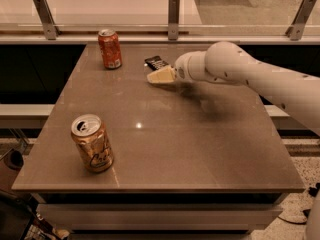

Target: Move rxbar chocolate near orange can

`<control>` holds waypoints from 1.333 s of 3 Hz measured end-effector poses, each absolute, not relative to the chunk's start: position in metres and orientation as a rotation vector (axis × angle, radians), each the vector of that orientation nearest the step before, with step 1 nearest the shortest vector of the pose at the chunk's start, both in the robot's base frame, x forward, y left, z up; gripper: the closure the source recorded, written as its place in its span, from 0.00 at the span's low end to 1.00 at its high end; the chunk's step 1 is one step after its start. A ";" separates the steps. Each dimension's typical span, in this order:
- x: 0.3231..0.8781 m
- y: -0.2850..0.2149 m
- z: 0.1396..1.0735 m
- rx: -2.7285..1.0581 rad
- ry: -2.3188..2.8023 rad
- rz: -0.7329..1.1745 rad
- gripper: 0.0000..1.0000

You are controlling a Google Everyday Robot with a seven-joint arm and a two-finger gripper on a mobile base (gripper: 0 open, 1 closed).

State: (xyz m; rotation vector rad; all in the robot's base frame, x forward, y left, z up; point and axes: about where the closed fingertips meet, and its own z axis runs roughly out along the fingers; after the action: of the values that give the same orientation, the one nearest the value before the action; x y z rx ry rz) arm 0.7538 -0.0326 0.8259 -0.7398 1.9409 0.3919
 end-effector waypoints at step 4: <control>0.754 -0.034 0.835 -0.745 1.940 0.310 1.00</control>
Offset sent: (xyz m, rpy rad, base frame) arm 0.0010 -0.0075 0.0097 -0.0541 -0.0306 -0.0391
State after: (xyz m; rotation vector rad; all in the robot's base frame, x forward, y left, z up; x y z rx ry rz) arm 0.7544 -0.0343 0.8346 -0.7452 1.9395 0.3098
